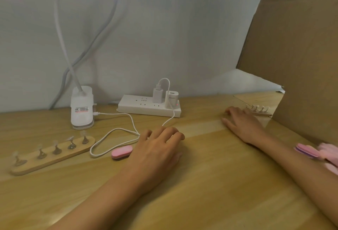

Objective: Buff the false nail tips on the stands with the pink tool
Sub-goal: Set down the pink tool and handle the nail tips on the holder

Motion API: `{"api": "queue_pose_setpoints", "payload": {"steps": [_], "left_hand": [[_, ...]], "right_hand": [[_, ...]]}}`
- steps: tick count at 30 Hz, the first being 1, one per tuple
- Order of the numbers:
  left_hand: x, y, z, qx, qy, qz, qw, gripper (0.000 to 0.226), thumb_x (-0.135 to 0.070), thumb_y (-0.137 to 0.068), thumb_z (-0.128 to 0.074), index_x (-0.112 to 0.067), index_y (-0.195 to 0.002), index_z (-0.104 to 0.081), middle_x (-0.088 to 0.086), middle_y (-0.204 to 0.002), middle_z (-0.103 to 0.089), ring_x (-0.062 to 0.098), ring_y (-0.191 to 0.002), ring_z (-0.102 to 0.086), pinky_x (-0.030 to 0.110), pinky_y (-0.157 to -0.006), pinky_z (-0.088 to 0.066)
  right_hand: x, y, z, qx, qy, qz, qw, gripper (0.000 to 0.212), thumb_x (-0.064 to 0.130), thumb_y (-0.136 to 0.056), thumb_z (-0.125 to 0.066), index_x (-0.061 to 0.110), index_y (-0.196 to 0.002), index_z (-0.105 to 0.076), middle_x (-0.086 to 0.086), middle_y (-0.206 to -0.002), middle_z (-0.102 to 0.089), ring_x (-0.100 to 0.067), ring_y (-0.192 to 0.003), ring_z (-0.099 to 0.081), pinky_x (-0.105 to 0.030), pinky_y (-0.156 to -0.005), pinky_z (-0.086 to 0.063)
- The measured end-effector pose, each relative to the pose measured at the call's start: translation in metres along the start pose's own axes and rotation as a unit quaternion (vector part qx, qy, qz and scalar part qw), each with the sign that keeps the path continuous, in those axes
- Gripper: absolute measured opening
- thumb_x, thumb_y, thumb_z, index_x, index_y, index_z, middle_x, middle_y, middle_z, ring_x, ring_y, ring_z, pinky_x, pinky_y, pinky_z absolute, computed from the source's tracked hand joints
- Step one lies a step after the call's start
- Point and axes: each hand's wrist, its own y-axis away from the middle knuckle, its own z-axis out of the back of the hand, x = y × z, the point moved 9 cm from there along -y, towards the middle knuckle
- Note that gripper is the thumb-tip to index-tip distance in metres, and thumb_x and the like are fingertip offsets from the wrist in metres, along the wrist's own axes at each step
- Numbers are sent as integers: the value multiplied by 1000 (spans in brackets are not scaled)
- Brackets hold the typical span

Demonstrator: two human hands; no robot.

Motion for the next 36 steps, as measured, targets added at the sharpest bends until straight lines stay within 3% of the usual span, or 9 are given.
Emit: {"api": "queue_pose_setpoints", "payload": {"steps": [3,8,13,16,21,23,26,31,36], "left_hand": [[-8,1,15,-32,-35,-19,999,28,-34,-94,-49,-27,-116,-65,-11,-121,-65,15,-110,-63,35,-83,-45],[-10,13,21,-54,-55,-37,996,32,-29,-77,-81,-27,-107,-69,-12,-106,-69,16,-94,-69,36,-72,-54],[-8,20,26,-76,-40,-26,996,28,-29,-79,-79,-28,-105,-70,-13,-104,-70,15,-92,-70,35,-70,-55],[-9,19,29,-90,-46,-27,995,25,-32,-87,-52,-30,-103,-70,-15,-103,-69,12,-91,-69,33,-70,-56],[-11,15,22,-76,-57,-30,995,38,-33,-84,-39,-29,-104,-71,-15,-104,-69,12,-92,-69,33,-70,-55],[-8,16,22,-79,-68,-21,994,37,-32,-84,-40,-30,-105,-70,-15,-105,-68,12,-92,-68,32,-75,-48],[-10,17,24,-75,-76,-28,994,35,-32,-87,-41,-30,-108,-69,-15,-108,-68,12,-95,-68,34,-78,-33],[-29,17,61,-117,-90,-71,986,30,-38,-82,-71,-30,-110,-68,-13,-101,-69,15,-88,-67,32,-71,-47],[31,69,136,-212,-37,-1,977,57,-41,-72,-71,-31,-123,-49,-15,-104,-61,12,-94,-54,33,-77,-40]], "right_hand": [[27,3,-2,-7,6,58,998,40,46,-103,-43,19,-132,-47,-3,-136,-54,-26,-123,-45,-42,-98,-44],[39,0,-1,-11,-2,78,997,34,39,-102,-49,20,-130,-50,-2,-133,-51,-23,-121,-45,-38,-99,-41],[36,-6,2,-2,-63,134,989,19,32,-100,-55,22,-117,-57,2,-116,-52,-13,-108,-49,-28,-86,-37],[21,-9,0,35,-112,165,979,6,31,-99,-56,35,-103,-55,9,-107,-52,0,-90,-51,-19,-75,-37],[-78,-37,-4,34,-17,-88,995,35,40,-105,-42,15,-126,-52,-14,-127,-57,-33,-119,-48,-43,-94,-43],[-76,-37,-10,43,16,-105,993,40,44,-104,-41,14,-129,-48,-16,-128,-56,-36,-125,-41,-45,-93,-42],[-21,-28,-6,33,10,-16,999,31,39,-103,-46,17,-124,-50,-8,-123,-55,-27,-116,-45,-42,-91,-46],[99,16,20,5,-79,179,981,13,34,-98,-56,41,-108,-53,23,-107,-50,3,-104,-44,-25,-83,-45],[210,65,23,51,-162,347,922,33,43,-91,-59,49,-122,-49,28,-120,-46,14,-111,-39,-11,-89,-38]]}}
